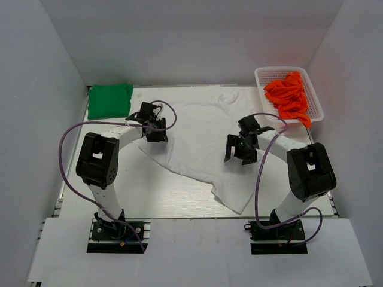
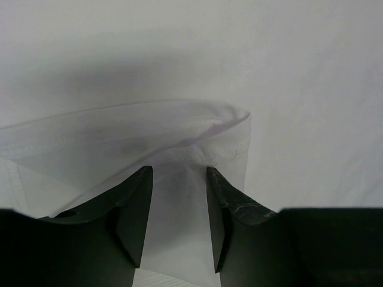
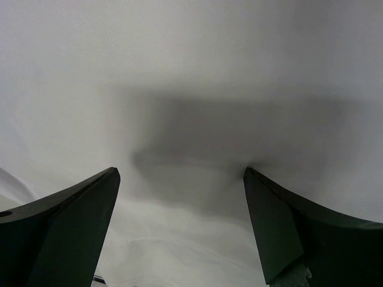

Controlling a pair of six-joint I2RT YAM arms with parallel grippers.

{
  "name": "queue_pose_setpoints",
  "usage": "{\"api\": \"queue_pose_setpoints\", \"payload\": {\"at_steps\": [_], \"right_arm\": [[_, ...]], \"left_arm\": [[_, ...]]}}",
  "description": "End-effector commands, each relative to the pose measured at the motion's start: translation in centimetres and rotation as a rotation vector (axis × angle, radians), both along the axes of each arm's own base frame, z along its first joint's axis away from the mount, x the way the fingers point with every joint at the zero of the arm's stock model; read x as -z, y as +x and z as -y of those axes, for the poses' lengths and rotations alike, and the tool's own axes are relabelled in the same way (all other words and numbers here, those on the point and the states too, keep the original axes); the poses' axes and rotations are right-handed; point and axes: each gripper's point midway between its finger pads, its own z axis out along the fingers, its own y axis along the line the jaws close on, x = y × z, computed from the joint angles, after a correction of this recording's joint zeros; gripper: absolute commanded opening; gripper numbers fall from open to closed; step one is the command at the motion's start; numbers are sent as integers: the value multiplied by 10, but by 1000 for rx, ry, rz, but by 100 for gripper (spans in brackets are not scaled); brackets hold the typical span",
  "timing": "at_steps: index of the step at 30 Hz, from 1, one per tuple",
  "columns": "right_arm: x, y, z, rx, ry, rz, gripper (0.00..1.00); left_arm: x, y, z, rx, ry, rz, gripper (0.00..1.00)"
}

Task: Fold and stack the t-shirts
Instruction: Flatten out the tshirt

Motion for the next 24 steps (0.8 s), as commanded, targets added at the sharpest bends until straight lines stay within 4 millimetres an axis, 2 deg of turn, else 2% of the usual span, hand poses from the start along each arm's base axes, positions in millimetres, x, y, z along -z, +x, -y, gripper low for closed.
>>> {"api": "queue_pose_setpoints", "payload": {"at_steps": [1,5,11,13,17,22,24], "right_arm": [[18,-10,7,7,-44,-65,90],[20,-11,8,5,-48,-69,90],[20,-10,11,12,-59,-62,90],[20,-11,11,10,-60,-65,90],[22,-12,11,5,-59,-68,90],[21,-11,9,4,-57,-62,90],[20,-10,10,4,-62,-57,90]], "left_arm": [[-12,3,10,30,-55,15,51],[-12,1,23,54,-119,1,50],[-1,-3,23,49,-117,-55,41],[2,-3,22,43,-106,-66,41],[-8,0,23,37,-119,-39,40],[-7,-1,30,44,-158,-54,31],[1,0,30,43,-154,-69,20]]}}
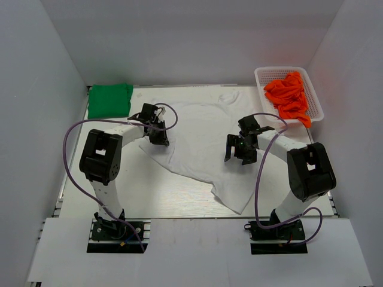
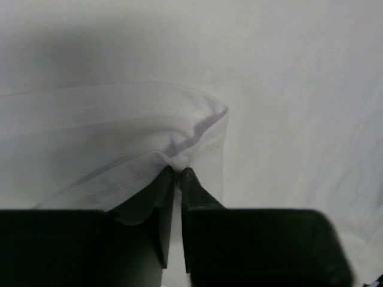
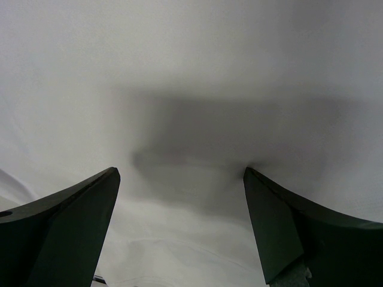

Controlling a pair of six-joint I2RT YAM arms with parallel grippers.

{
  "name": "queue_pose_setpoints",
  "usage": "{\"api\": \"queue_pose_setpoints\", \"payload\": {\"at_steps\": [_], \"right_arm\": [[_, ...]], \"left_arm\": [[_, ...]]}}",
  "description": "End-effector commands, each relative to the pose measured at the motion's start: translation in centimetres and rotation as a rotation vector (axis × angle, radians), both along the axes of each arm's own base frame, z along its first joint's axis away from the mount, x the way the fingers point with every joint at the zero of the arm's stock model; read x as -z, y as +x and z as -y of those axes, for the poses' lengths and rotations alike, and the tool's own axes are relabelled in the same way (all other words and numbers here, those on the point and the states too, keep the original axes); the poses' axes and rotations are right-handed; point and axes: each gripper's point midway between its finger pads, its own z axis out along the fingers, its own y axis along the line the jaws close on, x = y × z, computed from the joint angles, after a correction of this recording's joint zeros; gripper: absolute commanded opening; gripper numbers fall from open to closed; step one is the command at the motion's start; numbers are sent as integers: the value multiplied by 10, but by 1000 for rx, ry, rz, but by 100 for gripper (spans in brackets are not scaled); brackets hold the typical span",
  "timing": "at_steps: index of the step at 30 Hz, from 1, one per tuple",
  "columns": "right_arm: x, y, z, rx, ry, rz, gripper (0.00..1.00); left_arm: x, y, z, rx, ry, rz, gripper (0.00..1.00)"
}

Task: Fold and stack the t-shirts
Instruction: Flatten out the tshirt

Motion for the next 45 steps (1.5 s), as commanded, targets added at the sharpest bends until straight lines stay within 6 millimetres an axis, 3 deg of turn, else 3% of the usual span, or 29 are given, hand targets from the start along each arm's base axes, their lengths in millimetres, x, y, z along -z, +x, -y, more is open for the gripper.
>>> {"api": "queue_pose_setpoints", "payload": {"at_steps": [1,2,3,11,23,28,32,35,38,40,42,45], "right_arm": [[20,-11,11,3,-58,-57,90],[21,-12,12,4,-62,-59,90],[20,-12,10,0,-61,-60,90],[34,-24,20,23,-103,-118,90],[56,-41,37,96,-169,-221,89],[56,-44,37,86,-159,-223,89],[54,-46,31,59,-119,-226,89],[53,-45,30,41,-112,-214,89],[53,-45,30,27,-112,-209,89],[53,-45,32,22,-126,-203,89],[53,-44,36,23,-143,-191,89],[50,-46,36,19,-139,-181,89]], "left_arm": [[-13,10,9,4,-45,20,15],[-13,10,9,4,-45,20,6],[-16,10,9,-3,-48,15,3],[-48,0,-14,-82,43,29,3],[-58,-76,-78,-294,270,-103,3],[-61,-123,-101,-398,337,-199,2],[-55,-171,-124,-534,414,-299,1],[-47,-199,-130,-608,414,-350,2],[-32,-219,-137,-665,437,-392,2],[-36,-213,-142,-717,448,-352,2],[-31,-221,-151,-772,506,-400,2],[-27,-236,-145,-756,522,-507,7]]}}
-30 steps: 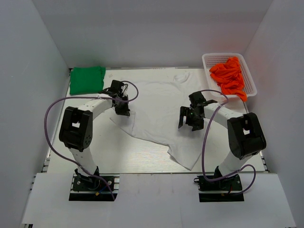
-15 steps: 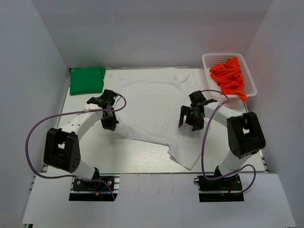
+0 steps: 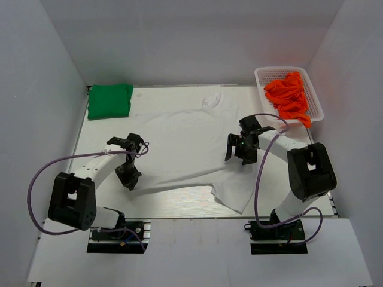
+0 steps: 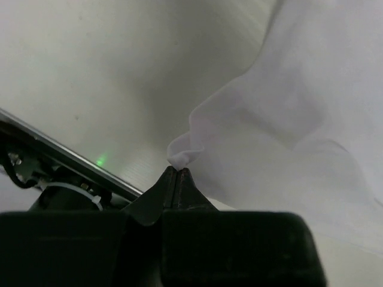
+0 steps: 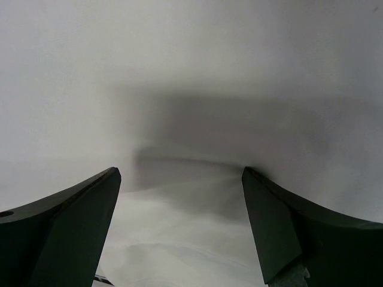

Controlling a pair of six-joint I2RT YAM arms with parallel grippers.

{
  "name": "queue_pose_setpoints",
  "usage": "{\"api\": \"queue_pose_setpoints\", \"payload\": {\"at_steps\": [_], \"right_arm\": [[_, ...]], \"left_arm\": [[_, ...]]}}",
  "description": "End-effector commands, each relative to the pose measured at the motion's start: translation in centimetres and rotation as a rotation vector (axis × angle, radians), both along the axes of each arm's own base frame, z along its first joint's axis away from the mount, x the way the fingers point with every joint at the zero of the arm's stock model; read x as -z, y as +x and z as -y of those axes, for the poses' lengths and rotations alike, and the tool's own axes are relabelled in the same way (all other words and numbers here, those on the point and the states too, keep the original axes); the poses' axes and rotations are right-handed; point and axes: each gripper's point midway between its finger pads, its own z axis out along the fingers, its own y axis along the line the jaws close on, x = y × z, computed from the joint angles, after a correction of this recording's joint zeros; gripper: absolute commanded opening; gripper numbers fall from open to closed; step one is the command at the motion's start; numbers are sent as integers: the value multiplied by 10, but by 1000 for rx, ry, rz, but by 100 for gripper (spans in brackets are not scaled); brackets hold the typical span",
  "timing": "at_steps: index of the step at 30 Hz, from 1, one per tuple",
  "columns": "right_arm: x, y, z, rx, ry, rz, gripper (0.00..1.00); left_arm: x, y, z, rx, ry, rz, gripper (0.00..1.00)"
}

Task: Fold and stack the t-shirts
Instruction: Flatten out the tshirt

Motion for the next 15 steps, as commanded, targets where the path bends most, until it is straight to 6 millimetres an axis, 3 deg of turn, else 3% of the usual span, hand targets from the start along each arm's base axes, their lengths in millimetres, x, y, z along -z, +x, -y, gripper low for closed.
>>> {"api": "queue_pose_setpoints", "payload": {"at_steps": [1,3,5,6,7,8,9,10,12,15], "right_arm": [[46,-45,32,-15,-137,-162,89],[45,-45,32,-12,-131,-158,89],[43,-45,31,-14,-129,-156,89],[43,-45,31,-14,-127,-150,89],[43,-45,32,-17,-128,-149,90],[42,-45,32,-19,-130,-148,90],[40,-43,31,-24,-128,-143,90],[39,-43,32,-29,-133,-144,90],[33,-41,30,-43,-126,-130,90],[15,-24,25,-48,-115,-62,90]], "left_arm": [[1,-16,-3,-84,27,-91,7],[4,-40,6,-98,-24,-209,8],[5,-59,10,-109,-54,-269,31],[0,-62,16,-96,-104,-265,32],[-6,-62,19,-83,-126,-257,57],[-12,-60,20,-82,-131,-241,75],[-19,-57,22,-72,-152,-221,90],[-35,-48,22,-65,-151,-173,100],[-49,-28,18,-1,-130,-91,100],[-81,28,17,50,-96,95,100]]}}
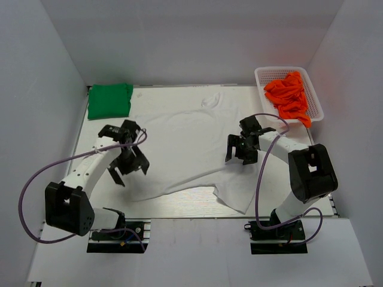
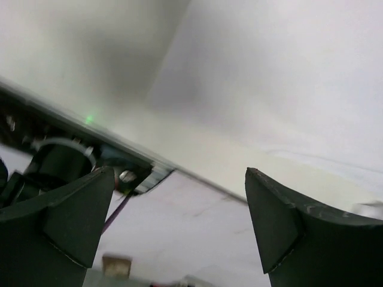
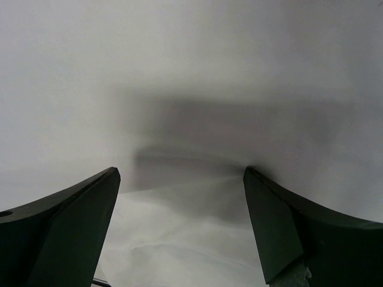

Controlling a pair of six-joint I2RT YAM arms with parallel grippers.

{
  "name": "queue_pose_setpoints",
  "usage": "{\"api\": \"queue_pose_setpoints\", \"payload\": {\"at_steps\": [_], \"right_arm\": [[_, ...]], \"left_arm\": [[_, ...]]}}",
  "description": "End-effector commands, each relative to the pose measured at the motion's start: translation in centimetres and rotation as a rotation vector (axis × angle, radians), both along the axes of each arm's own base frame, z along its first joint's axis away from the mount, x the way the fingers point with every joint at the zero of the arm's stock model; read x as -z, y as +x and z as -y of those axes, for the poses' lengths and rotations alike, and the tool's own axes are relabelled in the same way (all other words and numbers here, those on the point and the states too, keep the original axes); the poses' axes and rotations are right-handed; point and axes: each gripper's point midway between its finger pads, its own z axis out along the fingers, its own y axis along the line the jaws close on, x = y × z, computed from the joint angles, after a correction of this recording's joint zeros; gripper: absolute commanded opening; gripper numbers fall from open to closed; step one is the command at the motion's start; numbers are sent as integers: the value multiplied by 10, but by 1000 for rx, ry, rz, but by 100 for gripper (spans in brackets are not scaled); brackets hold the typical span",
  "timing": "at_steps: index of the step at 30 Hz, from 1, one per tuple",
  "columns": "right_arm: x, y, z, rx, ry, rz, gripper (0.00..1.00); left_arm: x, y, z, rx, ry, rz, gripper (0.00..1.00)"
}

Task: Fold and stack the t-shirts
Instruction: Flatten out the tshirt

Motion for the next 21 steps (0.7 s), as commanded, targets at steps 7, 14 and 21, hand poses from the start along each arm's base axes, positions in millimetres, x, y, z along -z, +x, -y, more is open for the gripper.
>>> {"api": "queue_pose_setpoints", "payload": {"at_steps": [7,14,21], "right_arm": [[-24,28,26,74,-140,69,90],[-30,71,25,123,-149,106,90],[-20,108,24,95,-183,108,90]], "left_arm": [[-9,164,24,182,24,340,100],[29,246,29,171,46,413,100],[70,301,24,156,107,409,100]]}}
